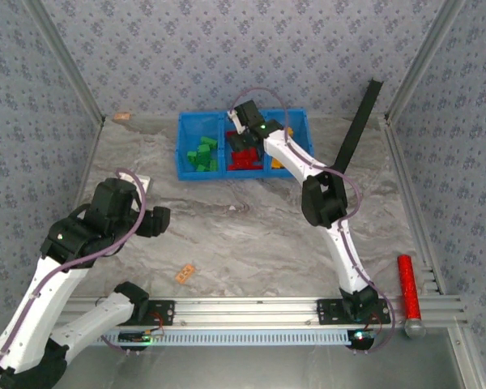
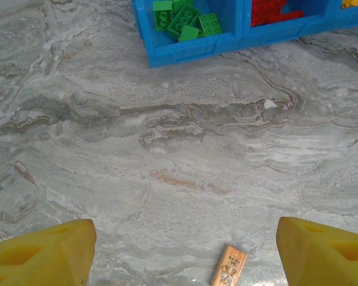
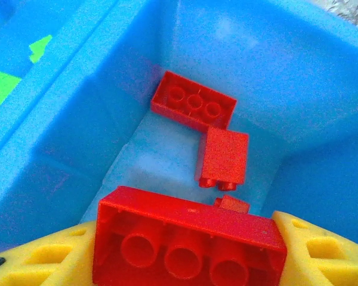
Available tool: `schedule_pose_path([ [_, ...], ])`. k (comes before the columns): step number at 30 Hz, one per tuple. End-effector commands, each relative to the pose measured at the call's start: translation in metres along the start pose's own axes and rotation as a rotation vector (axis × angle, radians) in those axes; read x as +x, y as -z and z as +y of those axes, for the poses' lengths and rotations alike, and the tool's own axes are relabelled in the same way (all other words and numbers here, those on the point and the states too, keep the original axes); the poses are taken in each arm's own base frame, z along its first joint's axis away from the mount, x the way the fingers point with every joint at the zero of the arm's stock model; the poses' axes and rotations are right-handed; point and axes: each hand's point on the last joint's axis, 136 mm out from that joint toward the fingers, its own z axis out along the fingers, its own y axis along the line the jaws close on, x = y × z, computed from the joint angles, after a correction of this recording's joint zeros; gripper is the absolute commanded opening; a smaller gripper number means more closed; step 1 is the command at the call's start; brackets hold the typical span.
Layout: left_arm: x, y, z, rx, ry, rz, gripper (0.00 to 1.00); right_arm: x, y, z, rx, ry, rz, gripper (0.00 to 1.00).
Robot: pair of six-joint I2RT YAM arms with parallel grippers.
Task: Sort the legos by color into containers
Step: Place the lego in the container.
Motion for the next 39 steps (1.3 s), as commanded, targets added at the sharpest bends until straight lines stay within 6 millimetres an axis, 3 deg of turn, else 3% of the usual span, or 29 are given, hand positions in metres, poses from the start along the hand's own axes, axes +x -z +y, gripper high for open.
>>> schedule_pose_path([
  [1, 0.0, 0.002, -0.002, 0.015, 0.018, 0.004, 0.79, 0.008, -0.011, -0.002, -0.009, -0.002, 0.031, 0.51],
  [14, -0.003, -0.006, -0.007, 0.029, 0.016, 0.0, 0.79, 0.016, -0.022, -0.012, 0.032, 0.058, 0.058, 0.65],
  [20, -0.005, -0.002, -0.006, 0.028, 0.031, -0.012, 0.79, 0.004, -0.01, -0.011, 0.031, 0.076, 0.032, 0.78],
  [28, -0.01, -0.004, -0.009, 0.04, 0.048, -0.025, 0.79, -0.016, 0.016, -0.016, 0.053, 0.093, -0.007, 0.8],
  [32, -0.02, -0.008, -0.01, 0.039, 0.054, -0.065, 0.8, -0.023, 0.048, -0.023, 0.068, 0.097, -0.016, 0.79],
  [36, -0.045, -0.023, -0.014, 0.033, 0.072, -0.141, 0.82, -0.025, 0.105, -0.033, 0.09, 0.089, -0.05, 0.8],
  [39, -0.071, -0.032, -0.012, 0.001, 0.068, -0.221, 0.81, -0.011, 0.152, -0.039, 0.102, 0.074, -0.074, 0.82],
])
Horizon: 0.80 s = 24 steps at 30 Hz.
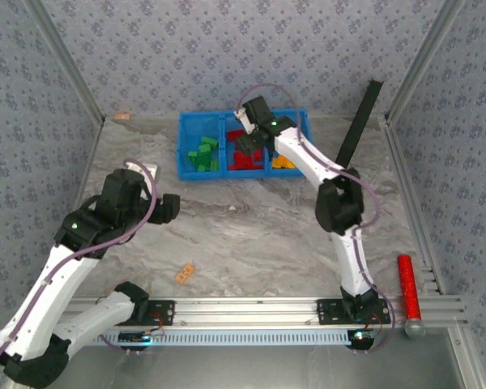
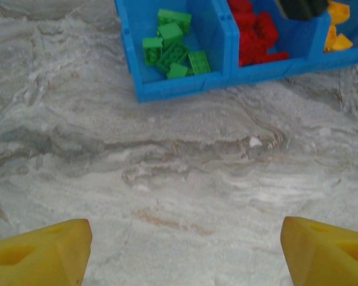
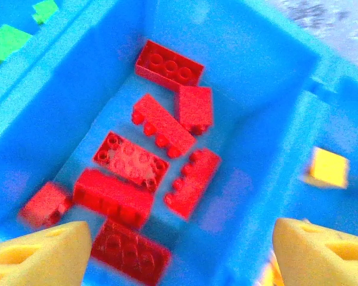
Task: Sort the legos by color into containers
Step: Place the lego in the container, then reset both arms
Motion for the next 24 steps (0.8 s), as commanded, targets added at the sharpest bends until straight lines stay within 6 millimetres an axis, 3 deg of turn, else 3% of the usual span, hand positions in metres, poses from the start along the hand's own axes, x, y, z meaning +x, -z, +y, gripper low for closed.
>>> schedule_pose_path([
  [1, -0.045, -0.012, 0.004, -0.046, 0.009, -0.158, 0.8, -0.01, 0.089, -0.026, 0.057, -0.037, -0.122, 0.82],
  [4, -0.084, -0.014, 0.024, -0.128, 0.023, -0.24, 0.81, 0.027, 0.128, -0.032, 0.08, -0.093, -0.119, 0.83],
  [6, -0.098, -0.017, 0.042, -0.188, 0.036, -0.267, 0.83, 0.055, 0.152, -0.036, 0.099, -0.13, -0.119, 0.84],
  [8, -0.099, -0.025, 0.067, -0.27, 0.06, -0.274, 0.85, 0.084, 0.172, -0.039, 0.108, -0.167, -0.12, 0.86],
  [11, -0.08, -0.044, 0.11, -0.4, 0.097, -0.264, 0.87, 0.12, 0.192, -0.047, 0.108, -0.256, -0.129, 0.88],
  [12, -0.071, -0.052, 0.123, -0.443, 0.094, -0.267, 0.87, 0.136, 0.19, -0.044, 0.085, -0.287, -0.116, 0.88],
  [15, -0.045, -0.08, 0.147, -0.496, 0.081, -0.315, 0.93, 0.156, 0.192, -0.039, 0.067, -0.319, -0.13, 0.91],
  [20, -0.009, -0.125, 0.16, -0.446, 0.119, -0.439, 0.98, 0.189, 0.194, -0.039, 0.104, -0.36, -0.135, 1.0],
  [24, 0.018, -0.156, 0.165, -0.457, 0.064, -0.372, 1.0, 0.207, 0.2, -0.04, 0.122, -0.419, -0.159, 1.0],
])
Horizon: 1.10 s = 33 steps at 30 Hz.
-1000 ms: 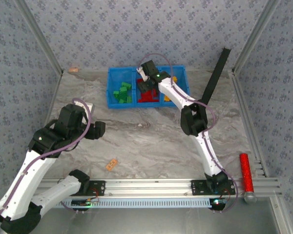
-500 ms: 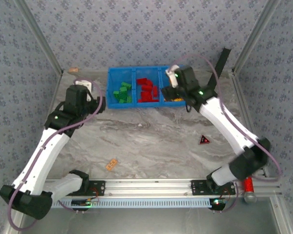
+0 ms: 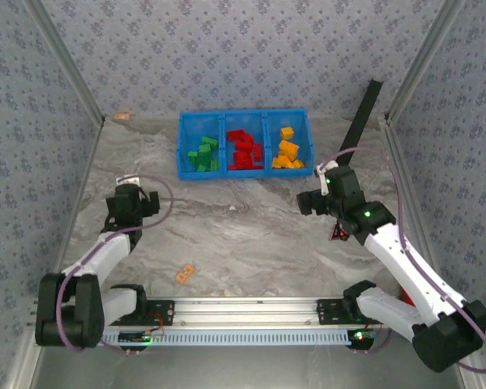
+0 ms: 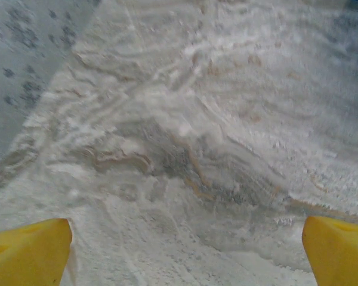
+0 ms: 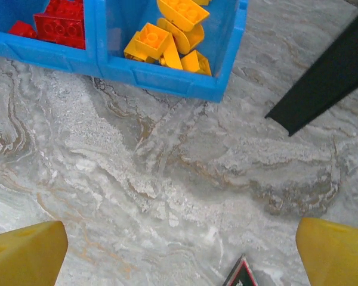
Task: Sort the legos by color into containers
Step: Reset both arms
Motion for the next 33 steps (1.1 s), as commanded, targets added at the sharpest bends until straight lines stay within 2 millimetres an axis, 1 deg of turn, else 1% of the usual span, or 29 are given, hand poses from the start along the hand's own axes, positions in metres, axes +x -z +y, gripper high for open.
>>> schedule_pose_path([
  [1, -0.05, -0.005, -0.006, 0.03, 0.021, -0.236, 1.0, 0.0, 0.01, -0.006, 0.009, -0.092, -0.067, 1.0],
  [4, -0.041, -0.017, -0.009, 0.092, 0.073, -0.259, 1.0, 0.013, 0.007, -0.005, -0.011, -0.129, -0.073, 1.0],
  [6, -0.037, -0.027, -0.01, 0.113, 0.098, -0.261, 1.0, 0.017, 0.004, -0.005, -0.013, -0.116, -0.078, 1.0],
  [9, -0.026, -0.041, -0.021, 0.154, 0.074, -0.232, 1.0, 0.021, 0.002, -0.016, 0.051, -0.116, -0.099, 1.0],
  [10, -0.022, -0.047, -0.022, 0.152, 0.079, -0.231, 1.0, 0.02, 0.002, -0.023, 0.087, -0.113, -0.123, 1.0],
  [11, -0.024, -0.052, -0.021, 0.143, 0.084, -0.244, 1.0, 0.02, 0.001, -0.027, 0.106, -0.108, -0.14, 1.0],
  [13, -0.018, -0.056, -0.025, 0.155, 0.062, -0.171, 1.0, 0.017, -0.002, -0.04, 0.167, -0.103, -0.189, 1.0],
  [14, -0.023, -0.054, -0.025, 0.154, 0.065, -0.214, 1.0, 0.016, -0.004, -0.044, 0.188, -0.081, -0.215, 1.0],
  [15, -0.021, -0.055, -0.025, 0.153, 0.063, -0.191, 1.0, 0.016, -0.006, -0.047, 0.211, -0.063, -0.234, 1.0],
  [17, -0.021, -0.055, -0.025, 0.154, 0.062, -0.199, 1.0, 0.015, -0.014, -0.062, 0.268, -0.051, -0.292, 1.0],
  [18, -0.02, -0.055, -0.025, 0.155, 0.061, -0.185, 1.0, 0.017, -0.018, -0.067, 0.27, -0.057, -0.312, 1.0],
  [20, -0.021, -0.054, -0.026, 0.157, 0.06, -0.193, 1.0, 0.024, -0.03, -0.085, 0.289, -0.105, -0.357, 1.0],
  [21, -0.02, -0.055, -0.026, 0.156, 0.059, -0.182, 1.0, 0.024, -0.032, -0.097, 0.314, -0.128, -0.386, 1.0],
  [23, -0.02, -0.055, -0.026, 0.156, 0.058, -0.186, 1.0, 0.033, -0.042, -0.108, 0.313, -0.161, -0.402, 1.0],
  [26, -0.02, -0.054, -0.026, 0.156, 0.058, -0.185, 1.0, 0.041, -0.056, -0.111, 0.297, -0.129, -0.425, 1.0],
  [28, -0.021, -0.055, -0.026, 0.156, 0.058, -0.186, 1.0, 0.042, -0.064, -0.113, 0.279, -0.114, -0.431, 1.0],
  [30, -0.021, -0.054, -0.026, 0.156, 0.058, -0.187, 1.0, 0.038, -0.071, -0.113, 0.253, -0.123, -0.451, 1.0],
  [33, -0.021, -0.055, -0.025, 0.155, 0.058, -0.187, 1.0, 0.035, -0.087, -0.115, 0.226, -0.124, -0.443, 1.0],
])
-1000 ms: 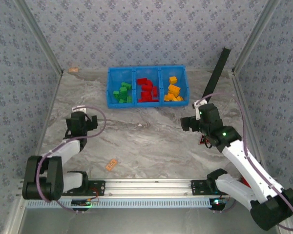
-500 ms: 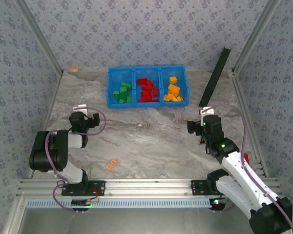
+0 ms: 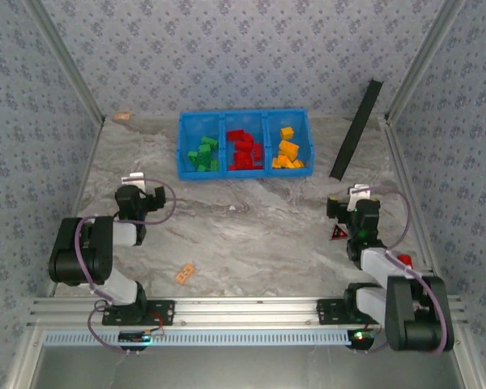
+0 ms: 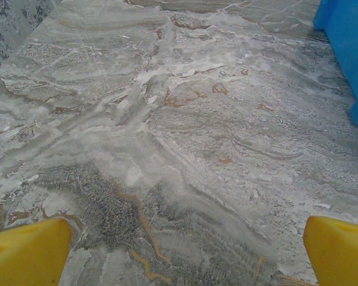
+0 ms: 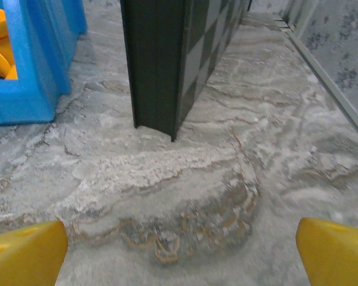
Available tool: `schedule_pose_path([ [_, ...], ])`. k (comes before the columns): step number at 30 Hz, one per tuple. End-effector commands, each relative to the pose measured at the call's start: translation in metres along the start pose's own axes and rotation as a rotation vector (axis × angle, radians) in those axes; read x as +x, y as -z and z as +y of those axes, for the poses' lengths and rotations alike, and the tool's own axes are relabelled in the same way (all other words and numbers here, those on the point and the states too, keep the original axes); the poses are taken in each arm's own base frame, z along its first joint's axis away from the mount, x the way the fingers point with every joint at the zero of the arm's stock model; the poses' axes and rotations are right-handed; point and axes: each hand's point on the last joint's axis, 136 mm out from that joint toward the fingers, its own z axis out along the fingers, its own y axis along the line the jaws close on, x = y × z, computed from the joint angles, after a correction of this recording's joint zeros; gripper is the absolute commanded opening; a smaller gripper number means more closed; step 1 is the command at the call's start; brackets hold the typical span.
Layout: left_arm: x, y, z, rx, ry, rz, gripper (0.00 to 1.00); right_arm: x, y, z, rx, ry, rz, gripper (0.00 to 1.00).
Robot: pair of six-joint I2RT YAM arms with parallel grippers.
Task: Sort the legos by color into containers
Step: Reset both arms
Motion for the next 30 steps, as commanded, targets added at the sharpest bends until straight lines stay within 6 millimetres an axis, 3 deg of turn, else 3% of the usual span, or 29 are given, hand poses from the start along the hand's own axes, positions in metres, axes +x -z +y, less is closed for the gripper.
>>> schedule_pose_path([
  [1, -0.022, -0.001, -0.004, 0.022, 0.005, -0.063, 1.0, -0.034, -0.013, 0.011, -0.086, 0.002, -0.129, 1.0],
  [8, -0.022, -0.001, -0.004, 0.023, 0.004, -0.062, 1.0, -0.014, -0.052, 0.033, -0.178, 0.03, -0.059, 1.0],
  [16, -0.022, -0.001, -0.004, 0.022, 0.004, -0.063, 1.0, -0.012, -0.059, 0.016, -0.109, -0.025, 0.001, 1.0],
  [30, -0.022, -0.001, -0.005, 0.024, 0.002, -0.063, 1.0, -0.012, -0.06, 0.016, -0.097, -0.019, 0.006, 1.0],
])
